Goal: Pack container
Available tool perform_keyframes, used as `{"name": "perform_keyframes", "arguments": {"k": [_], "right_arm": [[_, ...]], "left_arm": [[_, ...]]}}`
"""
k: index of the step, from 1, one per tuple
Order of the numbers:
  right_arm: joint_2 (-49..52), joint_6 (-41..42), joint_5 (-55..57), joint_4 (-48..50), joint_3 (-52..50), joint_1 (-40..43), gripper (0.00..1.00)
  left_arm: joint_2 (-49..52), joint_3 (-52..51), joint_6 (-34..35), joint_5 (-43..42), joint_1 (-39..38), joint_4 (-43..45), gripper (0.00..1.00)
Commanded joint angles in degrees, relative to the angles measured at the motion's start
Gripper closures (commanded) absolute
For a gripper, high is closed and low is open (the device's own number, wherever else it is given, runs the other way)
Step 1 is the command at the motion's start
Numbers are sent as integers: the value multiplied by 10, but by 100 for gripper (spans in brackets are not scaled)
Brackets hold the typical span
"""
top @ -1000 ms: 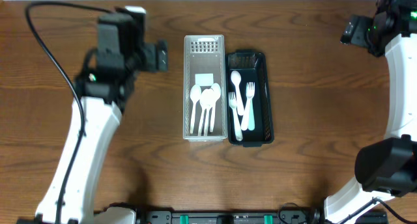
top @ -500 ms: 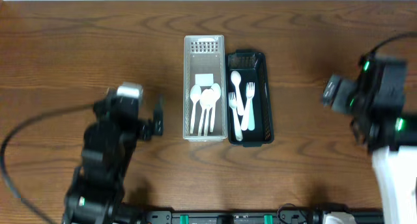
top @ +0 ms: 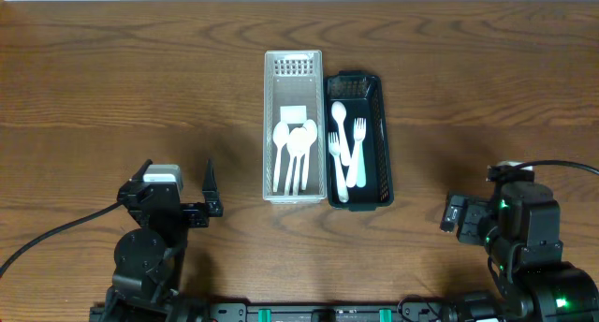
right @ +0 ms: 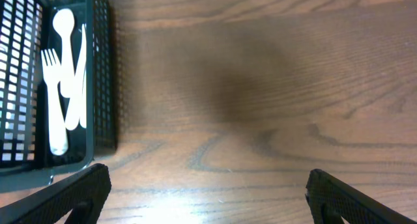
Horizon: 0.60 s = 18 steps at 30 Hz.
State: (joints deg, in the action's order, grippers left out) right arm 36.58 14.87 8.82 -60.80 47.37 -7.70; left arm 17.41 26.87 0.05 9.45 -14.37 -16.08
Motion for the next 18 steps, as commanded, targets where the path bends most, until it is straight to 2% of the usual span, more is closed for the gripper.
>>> {"name": "perform_keyframes", "arguments": {"k": [1,18], "right_arm": [[-2,10,-3,-4,-5,-5,1],[-5,10,-3,-5,-5,-5,1]], "left_arm": [[-3,4,7,11,-2,-2,2],[-3,4,7,11,-2,-115,2]]}}
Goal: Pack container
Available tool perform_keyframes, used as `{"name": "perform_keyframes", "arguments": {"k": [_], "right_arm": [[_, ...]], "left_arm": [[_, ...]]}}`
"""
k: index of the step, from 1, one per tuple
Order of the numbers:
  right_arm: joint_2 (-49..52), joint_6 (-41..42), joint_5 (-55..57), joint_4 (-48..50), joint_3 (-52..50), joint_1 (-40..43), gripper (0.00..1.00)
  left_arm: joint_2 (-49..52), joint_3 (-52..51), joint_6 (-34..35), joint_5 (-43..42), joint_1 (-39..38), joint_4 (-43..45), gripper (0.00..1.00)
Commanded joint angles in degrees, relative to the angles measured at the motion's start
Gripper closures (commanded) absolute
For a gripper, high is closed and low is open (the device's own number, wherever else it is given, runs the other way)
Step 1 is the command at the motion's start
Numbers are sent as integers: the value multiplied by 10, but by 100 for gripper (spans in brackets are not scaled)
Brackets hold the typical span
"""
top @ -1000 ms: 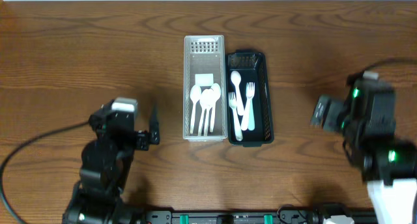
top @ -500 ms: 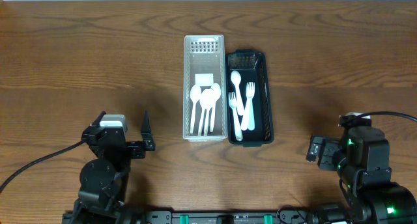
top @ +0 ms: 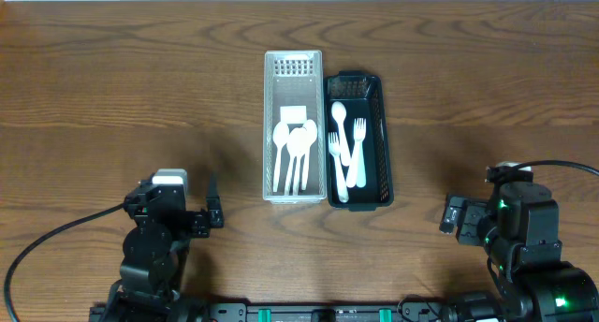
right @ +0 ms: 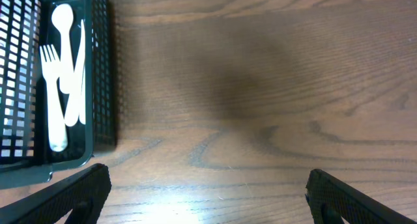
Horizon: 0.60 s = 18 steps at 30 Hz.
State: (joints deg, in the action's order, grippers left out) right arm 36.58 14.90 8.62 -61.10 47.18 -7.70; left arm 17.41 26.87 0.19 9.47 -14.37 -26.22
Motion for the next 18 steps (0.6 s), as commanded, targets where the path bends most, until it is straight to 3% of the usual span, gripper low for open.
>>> {"name": "perform_keyframes", "arguments": {"k": [1,8,11,18], "right_arm": [[-7,9,-1,-2,-3,-3,1],[-137,-45,8,-3,-24,21,1],[-218,-84,-1,34,-70,22,1],[-327,-90,-28,185,-225,35,1]], "left_arm": [[-3,4,5,11,-2,-25,2],[-3,4,5,11,-2,-110,2],[-3,4,5,11,-2,-149,2],[-3,4,5,11,-2,-219,2]]}}
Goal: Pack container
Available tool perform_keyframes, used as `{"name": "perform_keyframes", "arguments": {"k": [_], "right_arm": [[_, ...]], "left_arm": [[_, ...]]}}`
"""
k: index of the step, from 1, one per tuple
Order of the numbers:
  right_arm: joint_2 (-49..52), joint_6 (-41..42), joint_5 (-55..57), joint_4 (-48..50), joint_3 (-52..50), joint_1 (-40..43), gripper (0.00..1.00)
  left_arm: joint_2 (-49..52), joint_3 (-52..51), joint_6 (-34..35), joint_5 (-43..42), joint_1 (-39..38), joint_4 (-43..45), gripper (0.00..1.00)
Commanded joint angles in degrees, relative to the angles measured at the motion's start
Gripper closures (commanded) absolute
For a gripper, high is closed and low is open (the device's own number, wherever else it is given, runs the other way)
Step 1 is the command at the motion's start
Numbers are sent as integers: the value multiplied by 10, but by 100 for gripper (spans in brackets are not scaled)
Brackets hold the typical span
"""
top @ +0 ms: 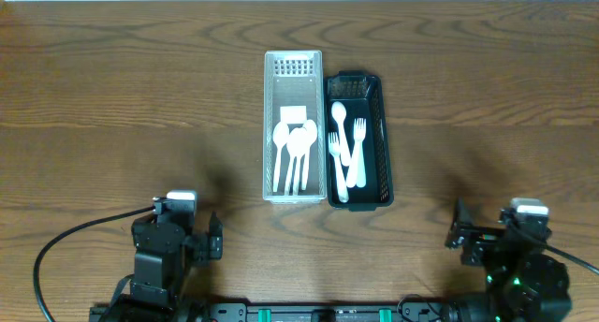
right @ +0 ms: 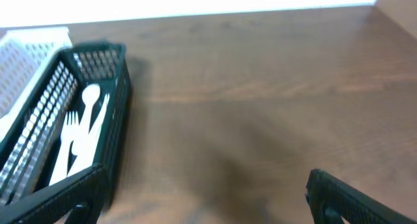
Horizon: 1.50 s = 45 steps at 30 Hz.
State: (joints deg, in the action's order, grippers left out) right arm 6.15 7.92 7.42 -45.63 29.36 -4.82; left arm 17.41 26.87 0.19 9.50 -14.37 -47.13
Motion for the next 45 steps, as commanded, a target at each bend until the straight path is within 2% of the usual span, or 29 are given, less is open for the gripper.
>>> {"name": "perform_keyframes", "arguments": {"k": [1,6,10,12,19,45], "right_arm": [[-33,-20,-17,65,-73,6,1],[-59,-20,-18,247,-165,5,1],[-59,-63,-17,403,-222,3,1],[-59,-80,-17,450,-245,-2,1],[-58,-82,-73,416,-291,-17,1],[-58,-82,-73,414,-290,-16,1]], "left_arm": [[-3,4,5,10,-2,-15,2],[-3,4,5,10,-2,-24,2],[-3,4,5,10,-2,-24,2],[-3,4,5,10,-2,-24,2],[-3,4,5,10,-2,-24,2],[-3,4,5,10,-2,-24,2]]}}
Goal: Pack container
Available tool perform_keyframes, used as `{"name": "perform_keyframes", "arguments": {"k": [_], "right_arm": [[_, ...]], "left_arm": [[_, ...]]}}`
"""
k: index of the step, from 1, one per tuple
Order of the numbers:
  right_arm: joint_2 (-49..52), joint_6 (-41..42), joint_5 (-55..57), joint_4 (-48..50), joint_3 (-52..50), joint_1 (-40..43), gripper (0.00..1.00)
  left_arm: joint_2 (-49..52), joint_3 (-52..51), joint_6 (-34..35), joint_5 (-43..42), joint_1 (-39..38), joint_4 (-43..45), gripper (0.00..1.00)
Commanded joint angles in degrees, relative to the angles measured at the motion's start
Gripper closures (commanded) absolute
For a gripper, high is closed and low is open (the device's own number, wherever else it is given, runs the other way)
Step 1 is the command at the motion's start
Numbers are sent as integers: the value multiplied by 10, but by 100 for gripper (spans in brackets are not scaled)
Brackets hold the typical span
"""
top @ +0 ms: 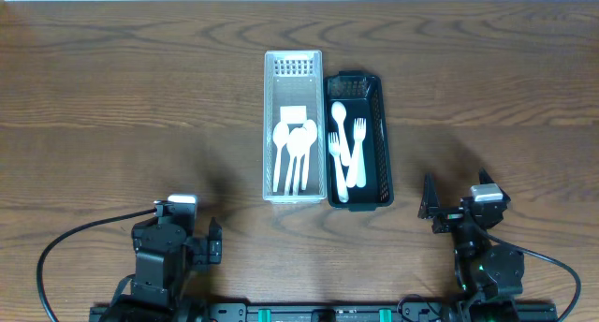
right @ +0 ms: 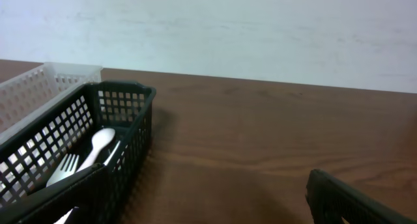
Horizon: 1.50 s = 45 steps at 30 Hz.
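Observation:
Two baskets stand side by side mid-table. The white basket (top: 293,60) holds several white spoons (top: 296,146). The black basket (top: 385,144) holds white forks and a spoon (top: 350,153). My right gripper (top: 440,208) (right: 202,208) is open and empty, low near the table's front edge and right of the black basket (right: 124,113). The right wrist view looks level across the wood, with a spoon (right: 101,139) showing through the mesh. My left gripper (top: 213,241) is folded at the front left, far from both baskets. Its jaws are too small to read.
The brown wooden table (top: 487,88) stretches bare on both sides of the baskets. A pale wall (right: 260,28) rises behind its far edge. A cable (top: 75,240) trails left from the left arm's base.
My right gripper has shifted left and slightly forward, and tipped up. Its camera now looks level at the far wall. The left arm and the cutlery have not moved.
At first both arms stood off the baskets, the left gripper reaching forward and the right camera looking down on the wood. The left arm then stood further back, then lay folded low. The right arm followed and now rests with its view level. The baskets' contents stayed the same throughout.

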State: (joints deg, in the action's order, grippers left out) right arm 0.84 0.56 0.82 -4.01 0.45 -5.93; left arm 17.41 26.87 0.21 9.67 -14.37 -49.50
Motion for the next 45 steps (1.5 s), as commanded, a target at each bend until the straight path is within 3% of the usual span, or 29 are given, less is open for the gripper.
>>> {"name": "perform_keyframes", "arguments": {"k": [1,6,13,19,25,29,45], "right_arm": [[-5,-8,-7,-2,-1,-5,1],[-5,-8,-7,-2,-1,-5,1],[-5,-9,-7,-2,-1,-5,1],[-5,-8,-7,-2,-1,-5,1],[-5,-8,-7,-2,-1,-5,1],[-5,-8,-7,-2,-1,-5,1],[-5,-9,-7,-2,-1,-5,1]], "left_arm": [[-3,4,5,9,-2,0,2],[-17,4,5,9,4,-18,2],[-126,0,-5,3,87,-9,2],[-169,-51,-23,2,103,126,2],[-173,-174,-23,-2,100,363,2],[-173,-240,-18,-2,100,456,2],[-173,-266,-19,-2,100,463,2]]}}
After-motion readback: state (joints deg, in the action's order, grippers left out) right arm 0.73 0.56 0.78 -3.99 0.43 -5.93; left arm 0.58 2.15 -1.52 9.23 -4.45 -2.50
